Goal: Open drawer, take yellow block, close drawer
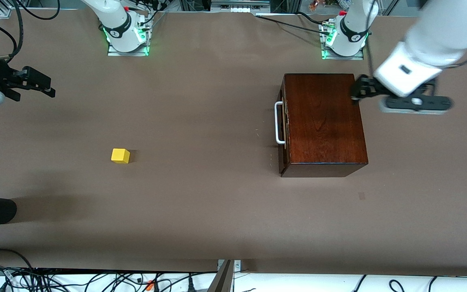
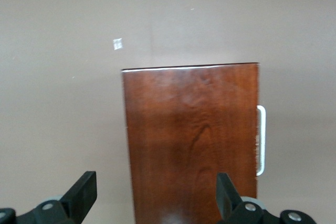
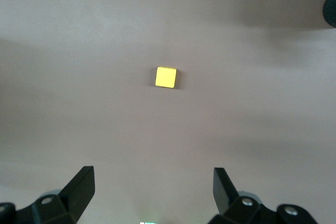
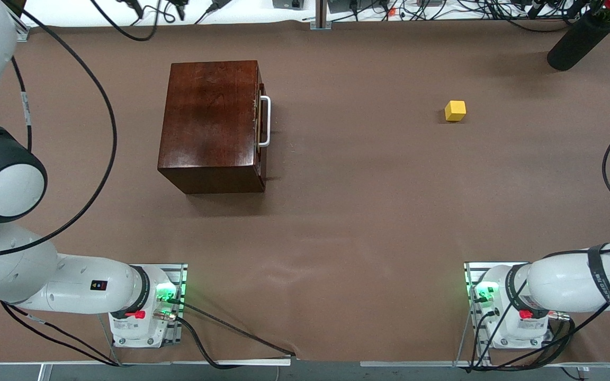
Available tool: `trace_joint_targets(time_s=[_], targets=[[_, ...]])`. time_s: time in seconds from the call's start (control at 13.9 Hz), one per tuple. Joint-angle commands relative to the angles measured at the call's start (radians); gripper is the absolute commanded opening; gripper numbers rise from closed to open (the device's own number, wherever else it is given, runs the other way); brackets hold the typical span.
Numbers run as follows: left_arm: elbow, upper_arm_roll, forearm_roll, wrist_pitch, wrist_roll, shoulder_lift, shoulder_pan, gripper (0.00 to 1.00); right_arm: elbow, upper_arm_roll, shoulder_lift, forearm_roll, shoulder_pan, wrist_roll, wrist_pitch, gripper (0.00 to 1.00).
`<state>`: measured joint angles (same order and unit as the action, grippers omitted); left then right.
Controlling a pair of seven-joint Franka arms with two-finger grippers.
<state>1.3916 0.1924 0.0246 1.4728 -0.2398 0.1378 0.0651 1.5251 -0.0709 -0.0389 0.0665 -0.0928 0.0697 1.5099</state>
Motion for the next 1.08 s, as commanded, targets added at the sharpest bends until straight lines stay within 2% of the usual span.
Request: trace_joint_targets(time_s=[0.0,0.36,1.01], targets=[[0.067,-0.12,-0.067,-0.002,0.124,-0.055,0.007,1.0,0.024,0.005,0.027,0.019,0.007,-0.01,-0.005,1.0],[0.11,-0.217,-0.063,0.007,0.157,-0.089,0.044,1.0,0.024,0.005,0.025,0.018,0.008,-0.008,0.006,1.0],[0.132,-0.252,-0.064,0.035,0.208,-0.095,0.062,1.0,0.024,0.002,0.024,0.018,0.008,-0.007,0.006,1.0]])
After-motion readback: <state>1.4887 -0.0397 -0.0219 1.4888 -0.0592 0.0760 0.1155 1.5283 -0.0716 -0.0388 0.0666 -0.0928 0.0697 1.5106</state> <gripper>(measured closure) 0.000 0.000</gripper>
